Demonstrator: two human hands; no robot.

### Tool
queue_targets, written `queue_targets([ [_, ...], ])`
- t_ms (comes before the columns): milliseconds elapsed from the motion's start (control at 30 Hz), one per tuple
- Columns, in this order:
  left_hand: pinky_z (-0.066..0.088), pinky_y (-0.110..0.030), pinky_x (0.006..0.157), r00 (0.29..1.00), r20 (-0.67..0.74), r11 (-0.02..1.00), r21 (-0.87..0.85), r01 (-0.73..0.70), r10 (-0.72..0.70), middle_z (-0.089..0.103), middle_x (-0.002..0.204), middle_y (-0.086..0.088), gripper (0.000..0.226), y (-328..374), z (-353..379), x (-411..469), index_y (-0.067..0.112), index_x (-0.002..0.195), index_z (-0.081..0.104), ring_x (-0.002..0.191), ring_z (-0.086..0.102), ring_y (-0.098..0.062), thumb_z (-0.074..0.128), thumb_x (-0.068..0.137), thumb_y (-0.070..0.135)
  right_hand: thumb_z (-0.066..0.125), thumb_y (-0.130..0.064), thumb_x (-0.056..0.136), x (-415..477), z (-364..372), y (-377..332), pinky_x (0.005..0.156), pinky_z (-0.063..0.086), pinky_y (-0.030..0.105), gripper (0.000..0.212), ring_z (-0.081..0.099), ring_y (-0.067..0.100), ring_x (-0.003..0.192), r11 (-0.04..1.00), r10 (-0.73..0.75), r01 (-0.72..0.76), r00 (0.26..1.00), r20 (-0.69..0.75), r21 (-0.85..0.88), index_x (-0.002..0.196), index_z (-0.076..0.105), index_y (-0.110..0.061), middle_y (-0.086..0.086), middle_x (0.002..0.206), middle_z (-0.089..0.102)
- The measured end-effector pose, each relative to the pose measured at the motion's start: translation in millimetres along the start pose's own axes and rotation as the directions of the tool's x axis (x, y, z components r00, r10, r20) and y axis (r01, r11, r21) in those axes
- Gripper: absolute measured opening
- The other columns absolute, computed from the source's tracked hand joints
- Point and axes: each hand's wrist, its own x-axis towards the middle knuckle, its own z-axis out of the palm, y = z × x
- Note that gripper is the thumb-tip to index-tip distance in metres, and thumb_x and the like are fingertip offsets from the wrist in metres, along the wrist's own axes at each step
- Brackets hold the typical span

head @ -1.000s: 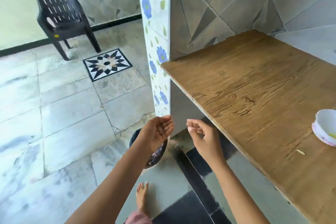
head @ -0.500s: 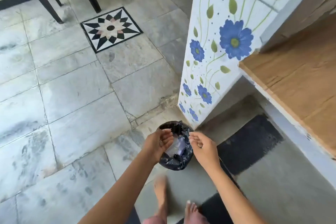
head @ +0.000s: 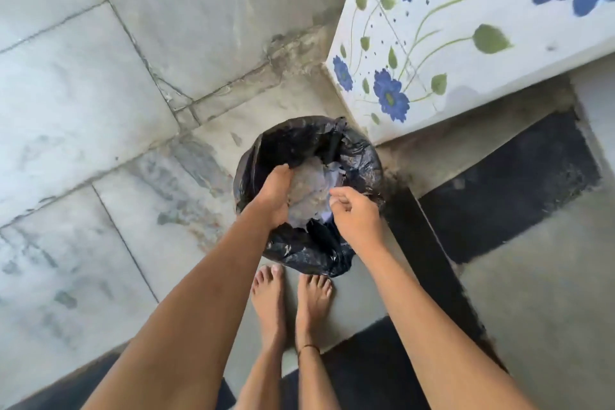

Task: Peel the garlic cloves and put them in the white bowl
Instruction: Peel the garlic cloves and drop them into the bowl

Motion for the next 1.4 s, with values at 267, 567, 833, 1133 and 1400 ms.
queue_targets([
  [267, 0.038, -0.037, 0.097, 0.998, 0.001, 0.977, -0.204, 0.068, -0.070, 0.055, 0.122, -0.011, 0.054, -28, 8, 22, 0.003, 0.128, 0.051, 0.117, 0.049, -0.025, 0.025, 0.101, 0.042, 0.027, -0.040, 0.099, 13, 58, 13, 0.114, 0.013, 0.018, 0.049, 0.020, 0.001, 0.139, 0.932, -0.210, 0.130, 0.955, 0.212, 0.338, 0.146, 0.029, -0.023, -0.008, 0.151, 0.028],
  [567, 0.028, -0.039, 0.114, 0.999, -0.032, 0.972, -0.235, 0.001, -0.009, 0.044, 0.144, -0.010, 0.053, -22, -1, 8, 0.007, 0.139, 0.045, 0.134, 0.040, -0.026, 0.022, 0.102, 0.038, 0.025, -0.039, 0.101, 22, 67, -4, 0.113, 0.017, 0.023, 0.048, 0.023, 0.007, 0.140, 0.935, -0.229, 0.202, 0.971, 0.062, 0.291, 0.145, 0.032, -0.023, -0.004, 0.151, 0.031],
  [833, 0.027, -0.042, 0.114, 0.998, -0.059, 0.963, -0.268, -0.007, -0.010, 0.041, 0.148, -0.010, 0.051, -26, -7, 6, 0.011, 0.139, 0.046, 0.135, 0.039, -0.026, 0.023, 0.101, 0.036, 0.023, -0.045, 0.101, 36, 79, -8, 0.116, 0.010, 0.028, 0.053, 0.012, 0.008, 0.144, 0.955, -0.108, 0.089, 0.993, 0.051, 0.283, 0.149, 0.022, -0.021, -0.003, 0.157, 0.019],
  [1133, 0.034, -0.035, 0.106, 0.987, -0.022, 0.982, -0.096, -0.163, 0.161, 0.042, 0.145, -0.006, 0.041, -17, -11, -55, 0.018, 0.131, 0.050, 0.129, 0.043, -0.020, 0.025, 0.102, 0.032, 0.038, -0.037, 0.100, 18, 40, -11, 0.091, 0.037, 0.031, 0.041, 0.050, 0.024, 0.119, 0.996, 0.032, -0.036, 0.998, 0.052, 0.080, 0.131, 0.052, -0.015, 0.008, 0.132, 0.055],
  [1400, 0.046, -0.033, 0.096, 0.861, -0.004, 0.669, 0.630, -0.393, 0.509, 0.064, 0.118, -0.003, 0.036, 8, 18, -216, 0.017, 0.123, 0.060, 0.107, 0.058, -0.017, 0.062, 0.088, 0.017, 0.048, -0.024, 0.097, -130, -74, -83, 0.100, 0.032, 0.028, 0.038, 0.047, 0.022, 0.124, 0.993, -0.090, 0.101, 0.982, -0.167, 0.058, 0.131, 0.051, -0.008, 0.008, 0.133, 0.054],
])
